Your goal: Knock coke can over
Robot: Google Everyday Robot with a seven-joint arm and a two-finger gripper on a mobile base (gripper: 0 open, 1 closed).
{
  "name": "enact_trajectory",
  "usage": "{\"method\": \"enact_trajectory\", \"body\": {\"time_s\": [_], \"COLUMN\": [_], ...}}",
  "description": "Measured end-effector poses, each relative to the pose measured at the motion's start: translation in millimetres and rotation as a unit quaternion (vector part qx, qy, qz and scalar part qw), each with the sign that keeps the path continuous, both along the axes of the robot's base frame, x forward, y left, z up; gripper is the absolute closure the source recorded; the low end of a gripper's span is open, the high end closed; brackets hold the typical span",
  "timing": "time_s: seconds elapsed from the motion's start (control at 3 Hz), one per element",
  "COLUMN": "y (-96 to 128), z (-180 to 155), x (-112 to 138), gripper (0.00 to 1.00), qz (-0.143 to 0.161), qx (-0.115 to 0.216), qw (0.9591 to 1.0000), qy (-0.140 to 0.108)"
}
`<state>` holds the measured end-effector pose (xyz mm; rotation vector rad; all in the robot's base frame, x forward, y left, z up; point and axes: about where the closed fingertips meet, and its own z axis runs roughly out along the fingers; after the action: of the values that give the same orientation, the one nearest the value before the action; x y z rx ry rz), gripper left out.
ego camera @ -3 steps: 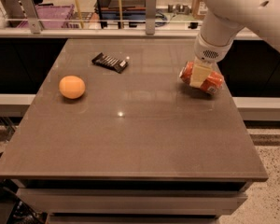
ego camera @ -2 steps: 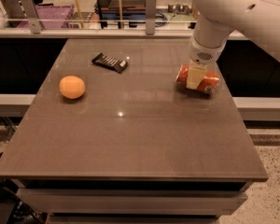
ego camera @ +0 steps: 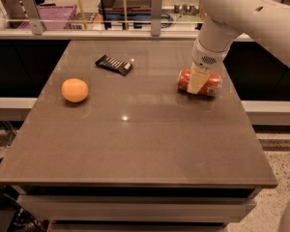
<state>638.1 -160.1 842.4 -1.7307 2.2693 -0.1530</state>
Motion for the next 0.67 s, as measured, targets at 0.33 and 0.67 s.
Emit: {"method": "enact_trajectory", "body": {"time_s": [0.33, 0.67], "y": [0.0, 0.4], "z": [1.1, -0.3], "x": [0.0, -0.2], "gripper": [0.83, 0.59], "qz": [0.0, 0.0], "qx": [0.0, 0.0], "qw": [1.0, 1.0], "qy": [0.0, 0.001]}}
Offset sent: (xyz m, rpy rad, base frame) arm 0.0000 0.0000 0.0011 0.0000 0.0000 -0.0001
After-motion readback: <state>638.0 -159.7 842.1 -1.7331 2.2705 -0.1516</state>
